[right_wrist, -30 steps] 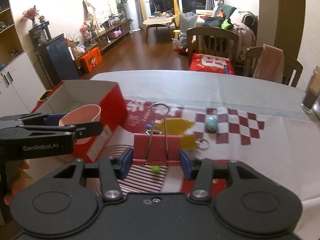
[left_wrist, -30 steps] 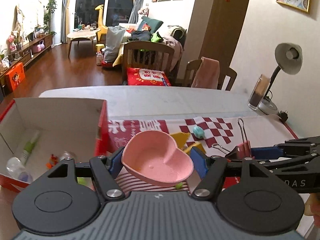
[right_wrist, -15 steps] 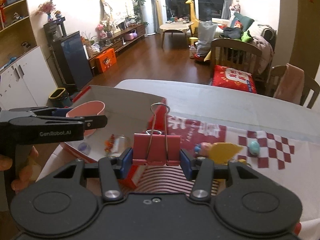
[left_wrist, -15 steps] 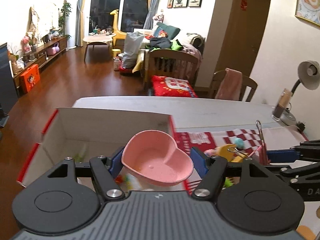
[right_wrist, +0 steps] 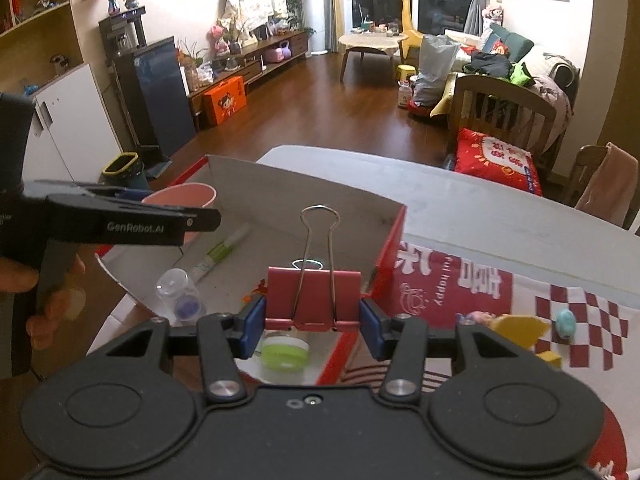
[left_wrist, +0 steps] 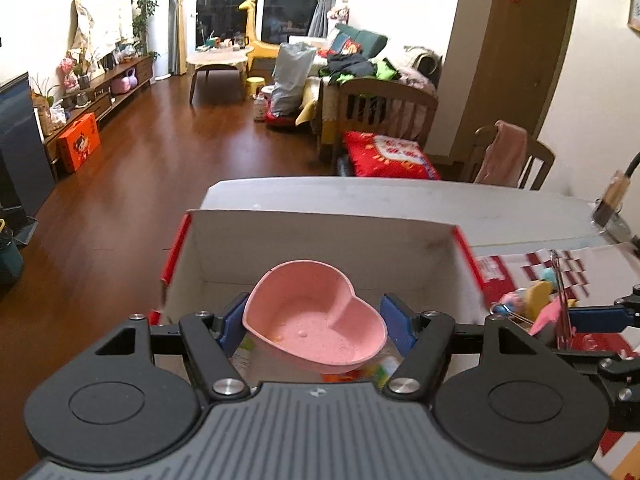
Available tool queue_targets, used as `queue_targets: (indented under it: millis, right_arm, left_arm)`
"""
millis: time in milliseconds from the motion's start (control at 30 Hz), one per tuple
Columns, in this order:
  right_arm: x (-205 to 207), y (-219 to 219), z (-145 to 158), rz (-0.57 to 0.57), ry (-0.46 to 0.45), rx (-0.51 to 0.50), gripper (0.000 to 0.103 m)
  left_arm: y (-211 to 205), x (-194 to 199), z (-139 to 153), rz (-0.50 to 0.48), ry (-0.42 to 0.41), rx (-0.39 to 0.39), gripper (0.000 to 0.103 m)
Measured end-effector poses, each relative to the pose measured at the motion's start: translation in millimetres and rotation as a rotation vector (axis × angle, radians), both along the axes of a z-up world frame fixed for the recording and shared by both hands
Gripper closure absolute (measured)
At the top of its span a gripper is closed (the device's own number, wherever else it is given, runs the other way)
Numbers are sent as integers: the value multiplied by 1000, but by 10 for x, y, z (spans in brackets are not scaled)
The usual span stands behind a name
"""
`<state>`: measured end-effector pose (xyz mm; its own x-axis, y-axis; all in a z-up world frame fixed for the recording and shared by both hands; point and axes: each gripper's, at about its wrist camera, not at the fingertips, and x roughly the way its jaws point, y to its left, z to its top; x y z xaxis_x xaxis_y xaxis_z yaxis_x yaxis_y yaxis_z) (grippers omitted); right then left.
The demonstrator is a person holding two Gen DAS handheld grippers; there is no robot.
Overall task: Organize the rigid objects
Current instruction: 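Carry dish and binder clip into the shoebox and open both tools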
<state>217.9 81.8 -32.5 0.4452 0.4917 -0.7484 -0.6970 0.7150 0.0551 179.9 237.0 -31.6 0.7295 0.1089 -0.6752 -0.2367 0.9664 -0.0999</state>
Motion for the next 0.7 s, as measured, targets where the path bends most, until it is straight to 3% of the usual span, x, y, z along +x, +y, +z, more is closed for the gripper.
queue_targets:
  millis: [333, 700]
  right_arm:
    - [224, 634, -351, 11, 4, -101, 54]
    - [348, 1025, -650, 46, 40, -203, 54]
  left_arm:
    - [239, 424, -230, -48, 71, 23, 33]
    - [357, 794, -528, -74, 192, -29, 33]
